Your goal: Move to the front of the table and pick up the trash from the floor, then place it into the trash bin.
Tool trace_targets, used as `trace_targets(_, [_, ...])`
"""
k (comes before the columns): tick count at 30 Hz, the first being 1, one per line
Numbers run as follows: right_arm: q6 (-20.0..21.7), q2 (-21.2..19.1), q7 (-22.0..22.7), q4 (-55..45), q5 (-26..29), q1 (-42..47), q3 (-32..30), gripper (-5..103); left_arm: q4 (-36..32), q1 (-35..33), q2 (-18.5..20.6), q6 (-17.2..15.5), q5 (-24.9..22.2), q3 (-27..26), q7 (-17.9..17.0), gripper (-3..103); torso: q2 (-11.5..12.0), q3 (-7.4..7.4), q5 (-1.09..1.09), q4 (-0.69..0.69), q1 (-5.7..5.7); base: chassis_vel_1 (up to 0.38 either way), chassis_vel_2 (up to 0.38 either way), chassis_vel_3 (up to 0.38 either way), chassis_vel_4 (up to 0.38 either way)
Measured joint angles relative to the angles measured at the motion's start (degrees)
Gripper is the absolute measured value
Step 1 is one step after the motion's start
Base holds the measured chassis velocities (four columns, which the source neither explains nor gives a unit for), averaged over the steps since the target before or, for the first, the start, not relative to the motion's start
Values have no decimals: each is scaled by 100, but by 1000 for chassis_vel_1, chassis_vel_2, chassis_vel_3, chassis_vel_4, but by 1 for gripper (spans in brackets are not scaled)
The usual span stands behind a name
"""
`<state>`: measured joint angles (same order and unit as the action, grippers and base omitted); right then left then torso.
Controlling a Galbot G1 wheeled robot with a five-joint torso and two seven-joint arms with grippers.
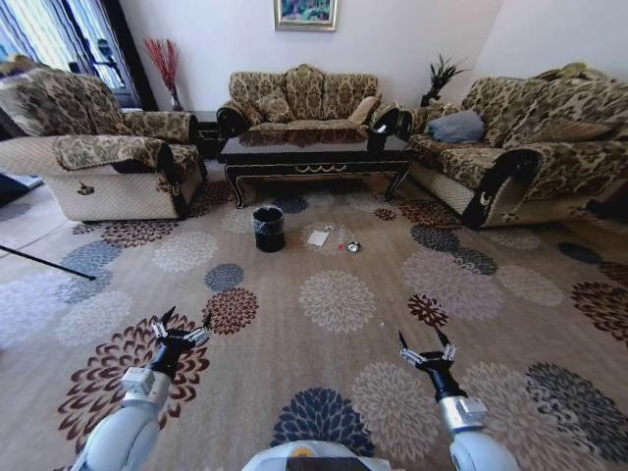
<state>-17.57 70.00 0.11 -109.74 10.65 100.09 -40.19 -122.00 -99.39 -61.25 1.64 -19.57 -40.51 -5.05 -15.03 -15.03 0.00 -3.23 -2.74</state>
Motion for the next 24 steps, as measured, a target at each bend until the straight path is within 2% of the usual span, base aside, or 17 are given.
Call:
trace_targets(10, [0,-27,-22,10,26,2,-3,100,-13,31,2,-23,0,40,-59,100,193,125,0,0,68,0,0,0,0])
trace_targets(24, [12,-55,30,25,71,-7,-3,100,5,74,-4,-43,20,58,-105,100,516,378,0,0,139,0,0,0,0])
